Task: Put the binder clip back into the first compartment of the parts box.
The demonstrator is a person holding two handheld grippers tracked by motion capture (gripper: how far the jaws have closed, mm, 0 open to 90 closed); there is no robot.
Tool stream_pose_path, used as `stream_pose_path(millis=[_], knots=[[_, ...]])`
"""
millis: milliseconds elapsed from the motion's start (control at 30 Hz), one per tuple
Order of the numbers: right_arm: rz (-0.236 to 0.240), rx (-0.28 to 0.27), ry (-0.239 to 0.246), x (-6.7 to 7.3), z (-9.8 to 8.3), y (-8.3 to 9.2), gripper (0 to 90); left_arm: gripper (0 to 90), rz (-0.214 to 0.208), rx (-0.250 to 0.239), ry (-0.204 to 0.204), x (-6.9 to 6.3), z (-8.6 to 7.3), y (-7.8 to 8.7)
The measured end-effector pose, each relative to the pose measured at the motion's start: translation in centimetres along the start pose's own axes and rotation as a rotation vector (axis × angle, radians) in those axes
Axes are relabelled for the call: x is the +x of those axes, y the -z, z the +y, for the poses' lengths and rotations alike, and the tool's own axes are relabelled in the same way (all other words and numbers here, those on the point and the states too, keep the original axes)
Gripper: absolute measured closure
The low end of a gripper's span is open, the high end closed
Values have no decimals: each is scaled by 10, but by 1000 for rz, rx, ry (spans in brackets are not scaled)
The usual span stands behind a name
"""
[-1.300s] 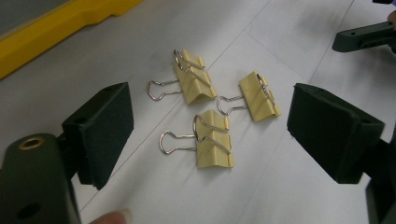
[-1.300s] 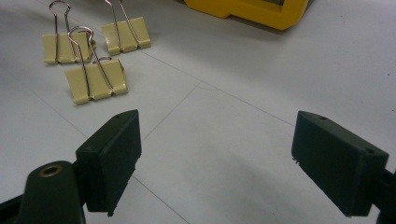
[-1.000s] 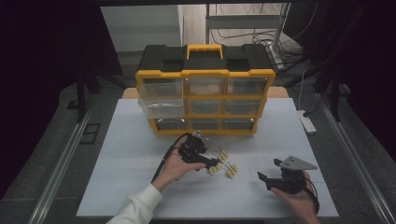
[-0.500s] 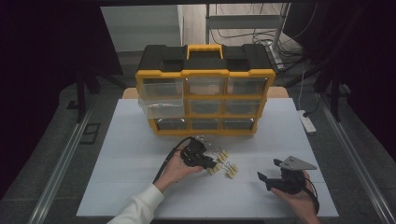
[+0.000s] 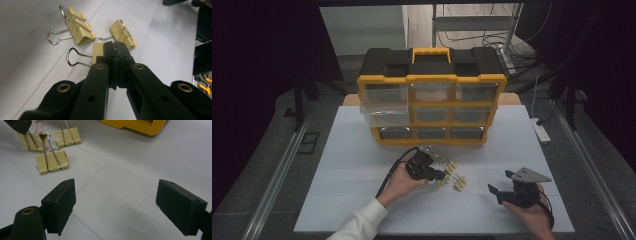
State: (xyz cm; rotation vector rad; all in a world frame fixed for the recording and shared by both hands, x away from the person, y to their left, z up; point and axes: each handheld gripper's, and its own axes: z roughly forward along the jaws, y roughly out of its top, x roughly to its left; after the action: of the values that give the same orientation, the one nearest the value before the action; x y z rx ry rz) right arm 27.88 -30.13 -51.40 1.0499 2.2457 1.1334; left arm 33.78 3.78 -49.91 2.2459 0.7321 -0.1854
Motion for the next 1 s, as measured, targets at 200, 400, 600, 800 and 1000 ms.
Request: stream_pose_path(millis=[200,400,600,800,1000], knots=[[-2,0,1,0,0,0,168,885,-9,-61,2,-4,0,10],[-5,-1,2,0,0,1,168,884,-24,-143,5,-7,1,30],[-8,-1,2,0,0,1,168,885,-16,-215,-11,-11,1,52],[-11,-1,2,0,0,1,168,885,1,-286,-19,-14,1,70],[-12,0,2,0,0,1,168,884,6,-339,-39,-20,2,85]])
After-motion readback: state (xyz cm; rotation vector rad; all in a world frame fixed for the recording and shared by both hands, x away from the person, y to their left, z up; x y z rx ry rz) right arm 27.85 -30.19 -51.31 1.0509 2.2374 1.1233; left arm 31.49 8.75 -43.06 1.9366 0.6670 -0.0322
